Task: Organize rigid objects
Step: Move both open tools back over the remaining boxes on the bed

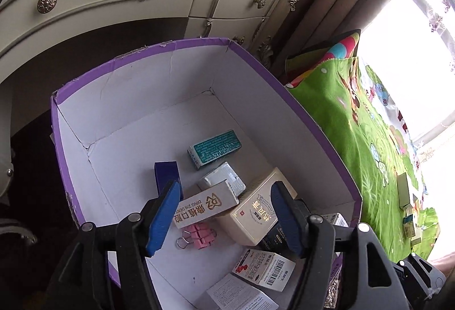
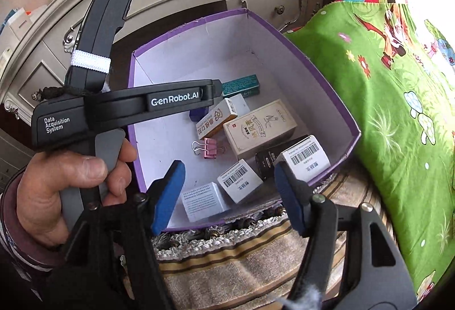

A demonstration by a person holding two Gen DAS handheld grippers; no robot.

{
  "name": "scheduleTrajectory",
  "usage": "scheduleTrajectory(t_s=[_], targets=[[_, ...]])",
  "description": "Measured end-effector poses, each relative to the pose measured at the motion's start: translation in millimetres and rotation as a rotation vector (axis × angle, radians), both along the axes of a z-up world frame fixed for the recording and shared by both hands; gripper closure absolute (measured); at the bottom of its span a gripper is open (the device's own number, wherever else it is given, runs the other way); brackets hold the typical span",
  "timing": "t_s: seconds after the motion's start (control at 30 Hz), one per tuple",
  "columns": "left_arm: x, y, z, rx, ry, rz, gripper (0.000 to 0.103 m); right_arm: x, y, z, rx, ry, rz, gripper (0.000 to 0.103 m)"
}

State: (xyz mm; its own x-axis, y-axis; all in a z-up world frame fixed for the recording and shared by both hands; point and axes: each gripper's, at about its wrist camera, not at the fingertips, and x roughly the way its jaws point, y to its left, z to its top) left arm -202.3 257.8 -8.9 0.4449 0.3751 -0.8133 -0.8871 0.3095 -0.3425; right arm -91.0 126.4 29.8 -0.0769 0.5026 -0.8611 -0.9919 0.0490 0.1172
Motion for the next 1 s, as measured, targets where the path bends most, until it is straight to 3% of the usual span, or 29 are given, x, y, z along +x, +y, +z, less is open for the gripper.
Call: scheduleTrajectory(t_s=[0.23, 0.47, 0.63, 1.0], targets=[[16.7, -5.4, 22.9, 0.078, -0.015, 0.024, 0.031, 57.6, -14.7, 25.3, 0.081, -0.046, -0.131, 0.026], [51.7, -16.1, 43.9, 0.161, -0.012, -0.037, 0.028, 127.5, -42.1, 45.2, 0.14, -0.139, -0.305, 0.021], [86.6, -27.9, 52.9, 0.193, 0.001, -0.105, 0.023, 184.8, -73.6, 49.3, 0.174, -0.214, -0.498, 0.019], [176.4, -69.1, 54.4, 0.186, 0.05, -0.312, 0.022, 290.8, -162.3, 30.0, 0.206, -0.196, -0.948, 0.016]])
